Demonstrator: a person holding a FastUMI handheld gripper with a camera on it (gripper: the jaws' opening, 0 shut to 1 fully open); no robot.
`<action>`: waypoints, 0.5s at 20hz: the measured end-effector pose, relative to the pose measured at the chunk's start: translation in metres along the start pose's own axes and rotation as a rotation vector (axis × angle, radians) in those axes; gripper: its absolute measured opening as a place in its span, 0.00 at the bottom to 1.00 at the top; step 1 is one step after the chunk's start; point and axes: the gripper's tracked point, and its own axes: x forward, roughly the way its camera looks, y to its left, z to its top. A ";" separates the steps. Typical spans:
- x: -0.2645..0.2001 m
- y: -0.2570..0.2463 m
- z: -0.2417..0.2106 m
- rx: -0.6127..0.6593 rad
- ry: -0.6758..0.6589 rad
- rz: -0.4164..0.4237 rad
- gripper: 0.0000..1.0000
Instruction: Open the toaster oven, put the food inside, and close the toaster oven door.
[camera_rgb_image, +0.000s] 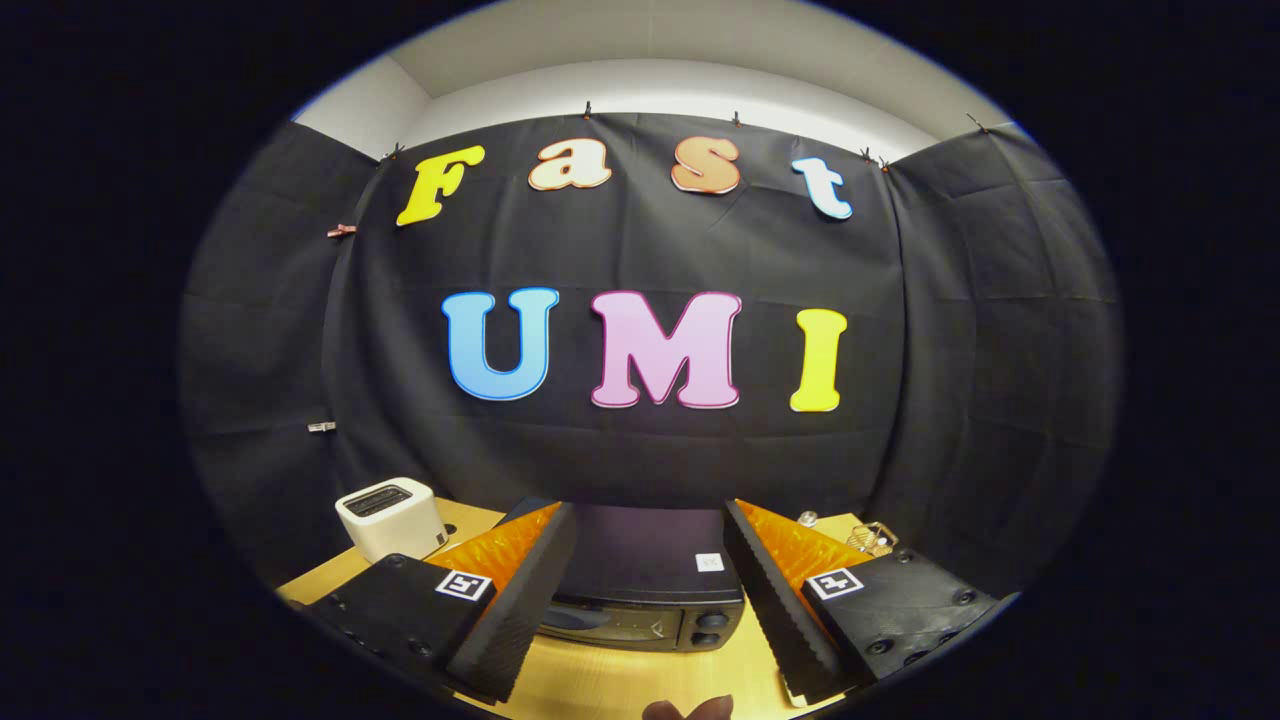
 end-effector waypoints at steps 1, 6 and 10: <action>0.005 0.007 -0.007 0.007 0.015 0.004 0.98; 0.032 0.032 -0.045 0.003 0.072 -0.003 0.98; 0.048 0.047 -0.074 -0.021 0.125 -0.009 0.98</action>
